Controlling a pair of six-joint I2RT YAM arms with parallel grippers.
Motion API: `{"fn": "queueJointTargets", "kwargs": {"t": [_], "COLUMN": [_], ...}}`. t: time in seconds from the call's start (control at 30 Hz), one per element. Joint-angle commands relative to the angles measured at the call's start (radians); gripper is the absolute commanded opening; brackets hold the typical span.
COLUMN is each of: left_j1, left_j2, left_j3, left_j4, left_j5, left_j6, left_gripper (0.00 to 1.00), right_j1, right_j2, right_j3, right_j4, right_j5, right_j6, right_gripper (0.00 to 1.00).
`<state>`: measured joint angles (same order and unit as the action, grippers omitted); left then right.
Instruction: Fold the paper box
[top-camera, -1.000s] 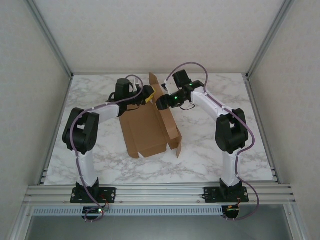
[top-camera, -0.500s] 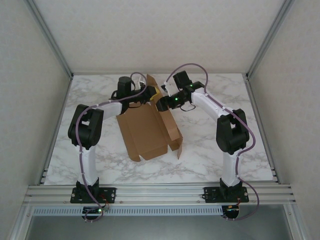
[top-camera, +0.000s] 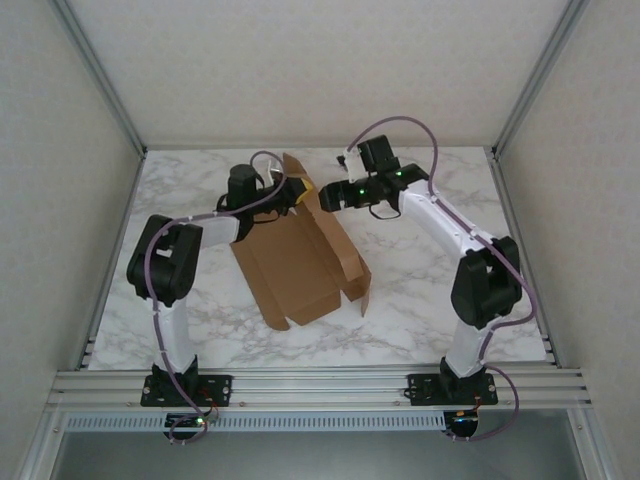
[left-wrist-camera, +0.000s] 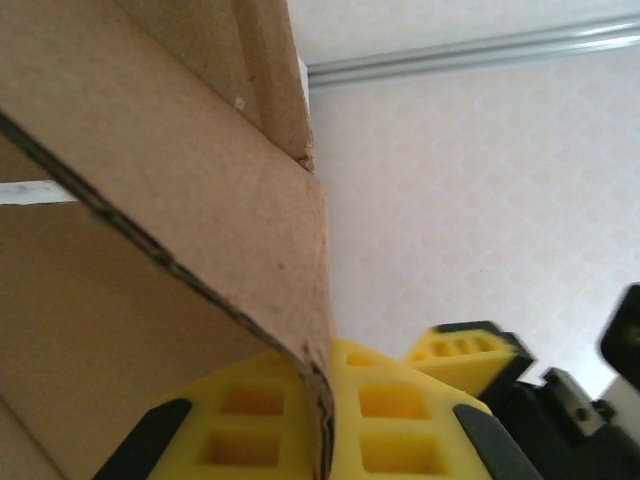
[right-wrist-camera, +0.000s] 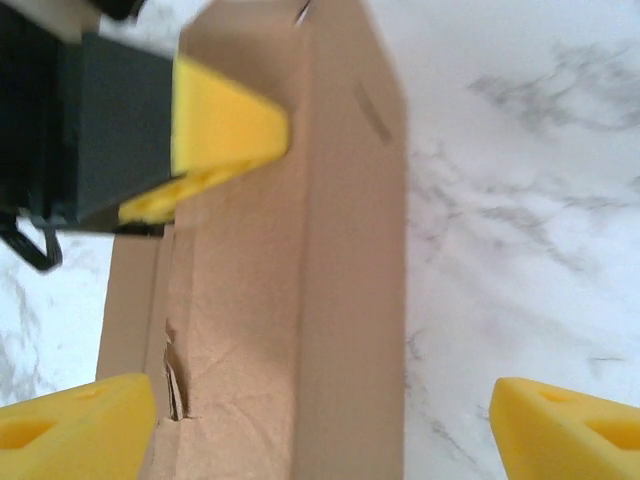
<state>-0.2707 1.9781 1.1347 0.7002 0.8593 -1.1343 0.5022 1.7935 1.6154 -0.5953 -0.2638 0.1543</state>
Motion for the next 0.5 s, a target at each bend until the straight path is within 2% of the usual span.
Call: {"fn": "queueJointTargets", "kwargs": {"t": [0.0, 0.1, 0.2, 0.47], "left_j1": [0.024, 0.025, 0.022, 0.015], "left_j2": [-0.067, -0.111, -0.166, -0.356], "left_j3": [-0.092, -0.160, -0.208, -0.372], "left_j4": [0.136, 0.196, 0.180, 0.085], "left_j5": [-0.147, -0.242, -0.347, -0.734], "left_j6": [-0.101, -0.173, -0.176, -0.226], "left_gripper": [0.02, 0.02, 0.02, 0.00], "right_j1": [0.015, 0.041, 0.076, 0.123], "right_j2": [-0.045, -0.067, -0.115, -0.197], "right_j3": [0.040, 0.037, -0.011, -0.108], "right_j4": [-0.045, -0.080, -0.057, -0.012], "right_j5": [0.139, 0.167, 0.158, 0.073], "right_j6": [0.126, 0.156, 0.170, 0.249], "right_gripper": [0.82, 0.77, 0.71, 0.60]}}
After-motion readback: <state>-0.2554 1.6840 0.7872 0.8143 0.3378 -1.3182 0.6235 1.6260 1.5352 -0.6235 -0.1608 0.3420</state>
